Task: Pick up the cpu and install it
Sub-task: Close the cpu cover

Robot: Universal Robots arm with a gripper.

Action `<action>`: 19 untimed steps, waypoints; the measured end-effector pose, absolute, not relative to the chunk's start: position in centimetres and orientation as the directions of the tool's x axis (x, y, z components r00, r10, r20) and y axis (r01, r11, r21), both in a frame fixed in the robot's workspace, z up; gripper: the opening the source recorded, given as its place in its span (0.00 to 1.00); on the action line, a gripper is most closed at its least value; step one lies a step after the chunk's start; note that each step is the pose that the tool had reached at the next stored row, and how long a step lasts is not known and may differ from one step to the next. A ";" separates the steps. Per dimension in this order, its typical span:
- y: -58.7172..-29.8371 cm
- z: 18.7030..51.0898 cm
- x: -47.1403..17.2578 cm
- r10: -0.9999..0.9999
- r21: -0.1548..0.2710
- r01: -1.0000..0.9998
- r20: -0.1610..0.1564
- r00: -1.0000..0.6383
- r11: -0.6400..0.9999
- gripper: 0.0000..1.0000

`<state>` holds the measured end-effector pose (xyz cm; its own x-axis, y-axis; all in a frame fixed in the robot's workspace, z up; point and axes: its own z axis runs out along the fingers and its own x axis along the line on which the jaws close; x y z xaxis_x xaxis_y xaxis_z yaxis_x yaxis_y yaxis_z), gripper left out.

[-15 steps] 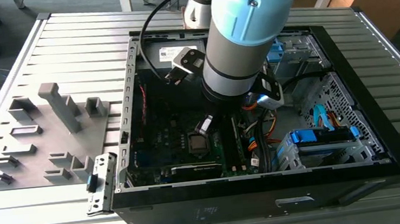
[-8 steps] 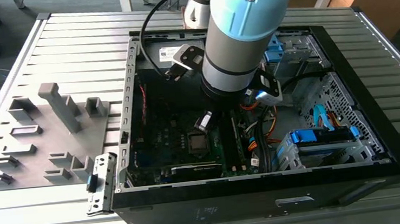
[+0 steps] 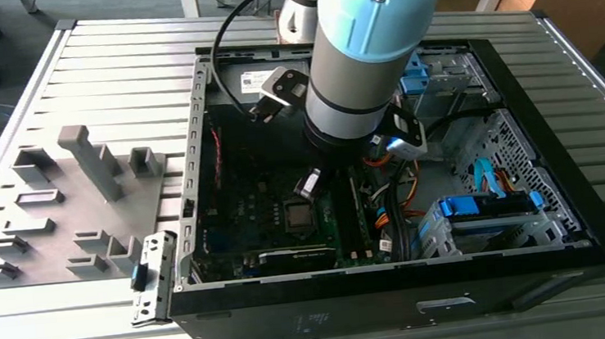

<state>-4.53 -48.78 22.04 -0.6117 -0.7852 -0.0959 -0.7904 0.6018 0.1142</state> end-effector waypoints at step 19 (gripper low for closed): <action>-49.6 22.0 -6.5 -0.785 0.104 -0.792 -0.108 -0.610 0.601 0.10</action>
<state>-6.48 -49.59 22.04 -0.6098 -0.7851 -0.1080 -0.7924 0.6011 0.1041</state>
